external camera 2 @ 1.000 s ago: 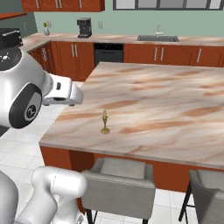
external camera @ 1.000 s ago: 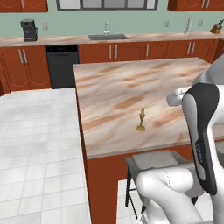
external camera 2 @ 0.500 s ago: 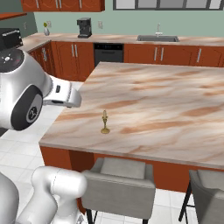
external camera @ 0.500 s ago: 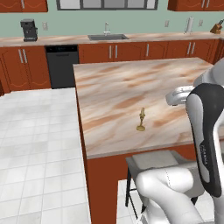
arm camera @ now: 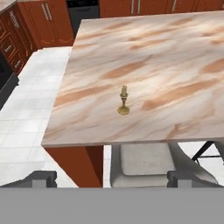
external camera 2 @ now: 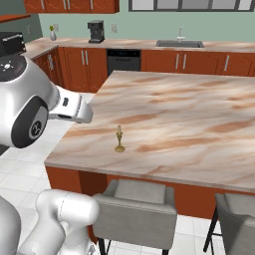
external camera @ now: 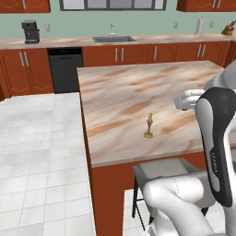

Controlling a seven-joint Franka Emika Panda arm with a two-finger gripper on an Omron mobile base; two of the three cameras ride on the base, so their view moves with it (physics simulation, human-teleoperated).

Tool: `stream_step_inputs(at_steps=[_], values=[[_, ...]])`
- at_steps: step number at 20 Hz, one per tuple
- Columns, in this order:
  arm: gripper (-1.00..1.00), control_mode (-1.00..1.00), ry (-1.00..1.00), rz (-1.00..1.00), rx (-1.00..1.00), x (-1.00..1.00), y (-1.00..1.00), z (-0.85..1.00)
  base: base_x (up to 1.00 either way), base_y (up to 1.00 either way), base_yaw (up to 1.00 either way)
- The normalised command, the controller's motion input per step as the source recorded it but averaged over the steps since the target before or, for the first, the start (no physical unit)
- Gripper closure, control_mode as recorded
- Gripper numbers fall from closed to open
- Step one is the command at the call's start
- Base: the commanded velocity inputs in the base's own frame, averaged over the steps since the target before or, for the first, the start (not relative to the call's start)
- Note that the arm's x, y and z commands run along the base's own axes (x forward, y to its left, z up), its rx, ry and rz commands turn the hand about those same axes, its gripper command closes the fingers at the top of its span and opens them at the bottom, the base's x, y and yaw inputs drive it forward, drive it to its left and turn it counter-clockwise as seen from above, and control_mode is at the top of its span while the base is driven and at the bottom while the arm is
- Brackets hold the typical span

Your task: Get the candle and the wine from the cabinet and move them to the dining counter.

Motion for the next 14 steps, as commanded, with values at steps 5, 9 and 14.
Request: stream_step_inputs(at_steps=[5,9,14], values=[[-1.0,-1.0,0.0,-0.11,-0.04,0.0,0.0,0.0,0.0,0.0,0.0],[-1.0,-1.0,0.0,-0.02,0.0,0.0,0.0,0.0,0.0,0.0,0.0],[-1.0,1.0,0.0,0.0,0.0,0.0,0.0,0.0,-0.52,0.04,0.0]])
